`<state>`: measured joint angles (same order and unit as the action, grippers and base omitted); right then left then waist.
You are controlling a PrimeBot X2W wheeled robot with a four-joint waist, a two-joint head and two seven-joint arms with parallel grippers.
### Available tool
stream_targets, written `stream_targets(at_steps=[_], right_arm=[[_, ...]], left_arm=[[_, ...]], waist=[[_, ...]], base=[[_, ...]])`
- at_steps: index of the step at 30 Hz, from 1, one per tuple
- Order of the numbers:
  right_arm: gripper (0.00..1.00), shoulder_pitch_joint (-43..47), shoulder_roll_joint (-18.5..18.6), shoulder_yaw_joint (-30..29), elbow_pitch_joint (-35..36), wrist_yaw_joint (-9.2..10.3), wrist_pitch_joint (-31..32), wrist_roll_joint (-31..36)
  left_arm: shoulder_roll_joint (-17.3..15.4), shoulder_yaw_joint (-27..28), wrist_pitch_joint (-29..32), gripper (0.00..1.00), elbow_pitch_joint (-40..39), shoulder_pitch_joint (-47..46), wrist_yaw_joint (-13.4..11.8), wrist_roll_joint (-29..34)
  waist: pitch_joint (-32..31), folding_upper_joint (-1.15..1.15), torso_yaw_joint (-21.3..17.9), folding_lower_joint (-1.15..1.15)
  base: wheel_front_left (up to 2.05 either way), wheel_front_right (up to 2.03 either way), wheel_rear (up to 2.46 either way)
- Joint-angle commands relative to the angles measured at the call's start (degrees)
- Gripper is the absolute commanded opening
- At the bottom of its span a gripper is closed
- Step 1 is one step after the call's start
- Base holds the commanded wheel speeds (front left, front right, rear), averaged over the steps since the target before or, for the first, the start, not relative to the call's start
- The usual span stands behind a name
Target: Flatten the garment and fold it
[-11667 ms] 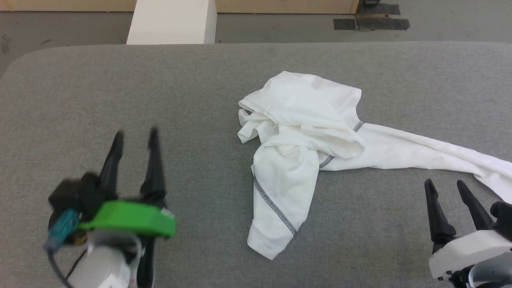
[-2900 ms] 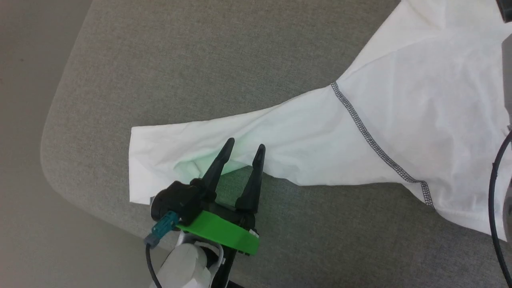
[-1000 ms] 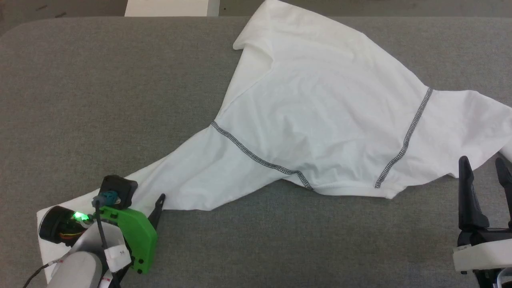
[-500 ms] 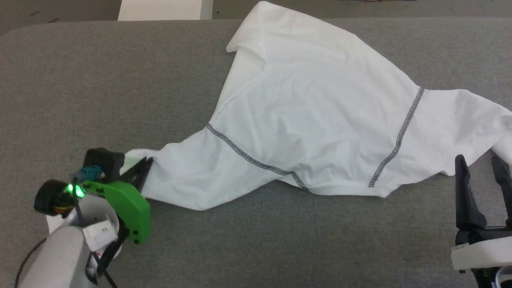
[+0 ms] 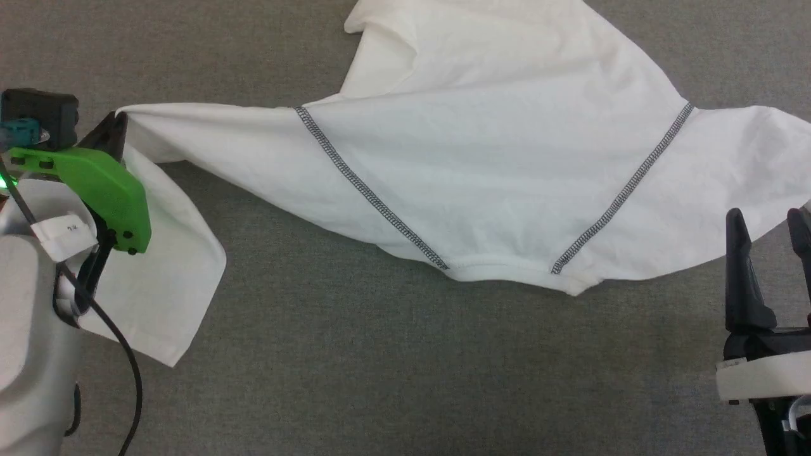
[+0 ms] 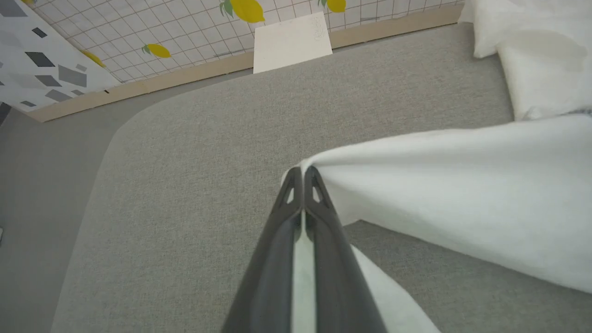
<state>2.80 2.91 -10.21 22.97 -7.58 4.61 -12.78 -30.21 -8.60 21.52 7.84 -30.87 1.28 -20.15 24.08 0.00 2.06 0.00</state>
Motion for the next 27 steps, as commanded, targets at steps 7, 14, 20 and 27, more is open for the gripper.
stream_targets(at_steps=[7, 14, 20, 27], right_arm=[[1.0, -1.6, 0.0, 0.5, -1.4, 0.09, -0.3, 0.2], [1.0, -1.1, 0.0, 0.4, -2.2, 0.09, 0.5, 0.4], [1.0, 1.5, 0.0, 0.3, -2.9, 0.09, 1.0, -0.2], [1.0, 4.2, 0.0, -0.1, -3.3, 0.09, 0.8, -1.3]], left_arm=[[4.0, -0.8, -7.0, 1.0, 5.1, -3.0, -1.2, 0.2], [6.8, 0.4, -18.7, 1.0, 0.6, -0.3, -2.0, -0.2], [9.9, 0.7, -28.9, 1.0, -13.1, 15.5, -3.5, -1.3], [16.1, -0.6, -35.3, 1.0, -21.4, 32.1, -7.4, -1.3]], waist=[[1.8, 0.0, -1.1, 0.0], [-2.4, 0.0, -0.1, 0.0], [-7.4, 0.0, 0.3, 0.0], [-8.7, 0.0, 0.4, 0.0]], base=[[0.0, 0.0, 0.0], [0.0, 0.0, 0.0], [0.0, 0.0, 0.0], [0.0, 0.0, 0.0]])
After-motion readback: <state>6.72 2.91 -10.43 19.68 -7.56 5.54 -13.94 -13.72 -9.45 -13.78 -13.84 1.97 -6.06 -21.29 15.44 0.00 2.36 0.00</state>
